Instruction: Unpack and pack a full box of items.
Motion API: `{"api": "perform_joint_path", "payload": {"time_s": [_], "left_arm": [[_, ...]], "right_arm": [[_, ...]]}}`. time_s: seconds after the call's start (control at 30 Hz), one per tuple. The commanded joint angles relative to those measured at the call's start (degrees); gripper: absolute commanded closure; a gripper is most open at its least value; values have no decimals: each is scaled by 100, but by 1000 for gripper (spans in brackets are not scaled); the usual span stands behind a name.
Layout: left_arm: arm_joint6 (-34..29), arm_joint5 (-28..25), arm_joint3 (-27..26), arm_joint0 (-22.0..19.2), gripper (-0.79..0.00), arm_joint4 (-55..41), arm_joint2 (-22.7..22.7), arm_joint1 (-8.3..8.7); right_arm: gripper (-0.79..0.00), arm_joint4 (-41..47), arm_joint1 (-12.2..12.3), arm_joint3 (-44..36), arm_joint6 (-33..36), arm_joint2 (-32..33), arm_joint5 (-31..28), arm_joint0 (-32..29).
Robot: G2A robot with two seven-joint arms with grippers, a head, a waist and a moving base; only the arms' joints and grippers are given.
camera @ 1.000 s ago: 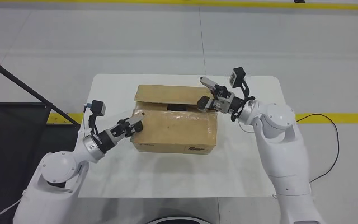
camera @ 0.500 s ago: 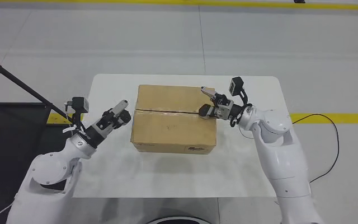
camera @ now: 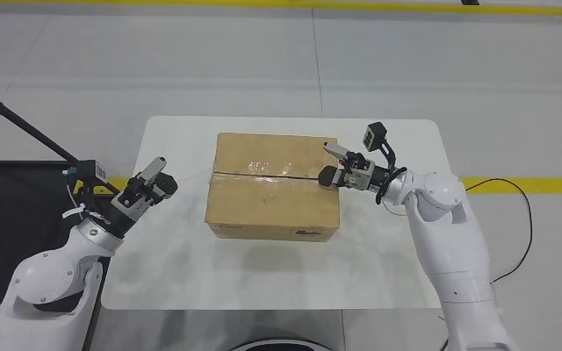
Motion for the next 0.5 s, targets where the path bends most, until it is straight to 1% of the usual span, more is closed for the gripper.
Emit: {"api": "perform_joint_path", "payload": {"time_s": [0.0,0.3,0.37,0.47], "left_arm": [[0,0,0,0,-785,1,0,0],[19,17,8,5,-785,8,3,-1],[293,124,14,40,-785,73,14,-16],[845,321,-19,222,-785,349,50,-46]], "right_arm": [[-785,-33,11,72,37,-30,1,54],[-785,-75,31,155,60,-71,-7,128],[-785,-75,31,155,60,-71,-7,128],[-785,-75,31,155,60,-71,-7,128]]}}
